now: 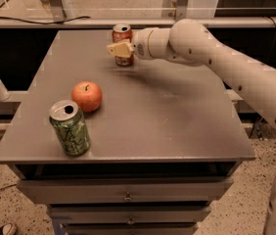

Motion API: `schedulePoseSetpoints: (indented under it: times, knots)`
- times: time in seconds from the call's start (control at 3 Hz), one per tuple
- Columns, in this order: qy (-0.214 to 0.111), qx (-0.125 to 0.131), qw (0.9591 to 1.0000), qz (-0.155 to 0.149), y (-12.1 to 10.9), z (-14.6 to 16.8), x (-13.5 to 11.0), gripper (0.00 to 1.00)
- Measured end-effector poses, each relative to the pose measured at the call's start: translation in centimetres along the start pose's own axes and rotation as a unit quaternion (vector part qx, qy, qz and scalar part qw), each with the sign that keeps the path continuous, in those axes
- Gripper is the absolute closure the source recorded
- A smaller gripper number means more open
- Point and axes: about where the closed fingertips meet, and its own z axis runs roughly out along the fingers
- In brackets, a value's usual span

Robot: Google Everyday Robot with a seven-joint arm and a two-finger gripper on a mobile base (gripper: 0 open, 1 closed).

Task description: Move coke can near green can

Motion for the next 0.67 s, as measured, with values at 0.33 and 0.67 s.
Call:
schedulePoseSetpoints:
  times: [0.33,0.67]
  knots:
    - [-0.002,0.006,0.9998,0.018,0.2,-0.6,1.5,0.65]
    - [-0.002,0.008,0.9996,0.027,0.1,-2.1,1.6,0.88]
